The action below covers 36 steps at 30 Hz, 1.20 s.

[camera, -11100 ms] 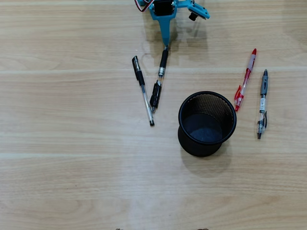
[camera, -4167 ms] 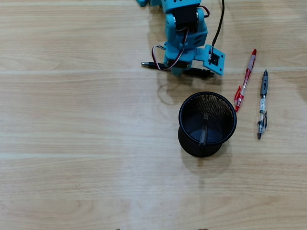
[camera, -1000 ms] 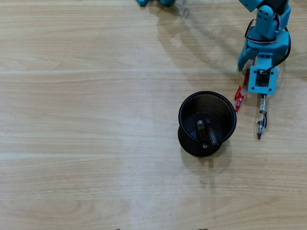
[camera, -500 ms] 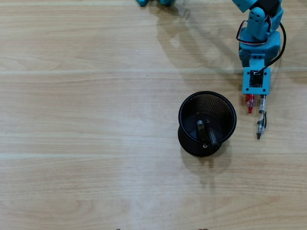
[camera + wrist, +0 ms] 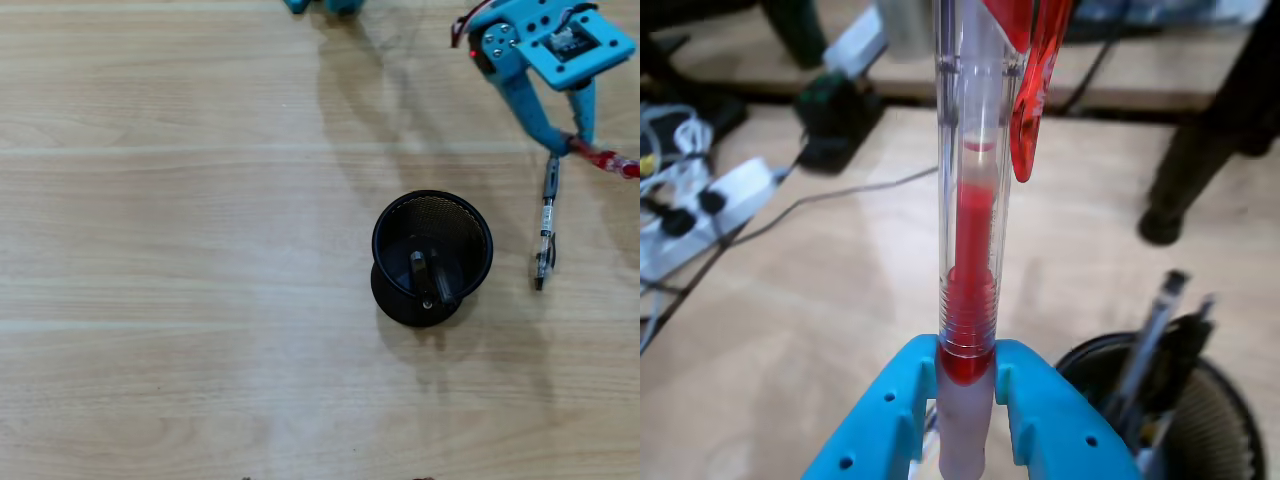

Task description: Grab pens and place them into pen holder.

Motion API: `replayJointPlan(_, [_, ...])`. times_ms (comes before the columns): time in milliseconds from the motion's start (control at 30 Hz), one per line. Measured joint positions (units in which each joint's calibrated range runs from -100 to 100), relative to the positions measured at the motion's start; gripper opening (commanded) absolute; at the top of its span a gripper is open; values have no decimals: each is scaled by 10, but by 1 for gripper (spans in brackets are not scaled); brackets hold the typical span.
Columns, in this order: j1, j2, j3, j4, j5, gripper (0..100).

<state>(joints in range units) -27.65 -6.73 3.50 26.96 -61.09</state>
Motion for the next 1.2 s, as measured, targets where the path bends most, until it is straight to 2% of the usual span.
replayJointPlan(133, [64,-20,118,-137,8,2])
replayJointPlan(300, [86,-23,208,-198,-4,2])
replayJointPlan(633, [98,-18,219,-206,-2,2])
replayJointPlan(1033, [107,68,205,-206,-2,3])
replayJointPlan(1200, [103,69,204,-206,-2,17])
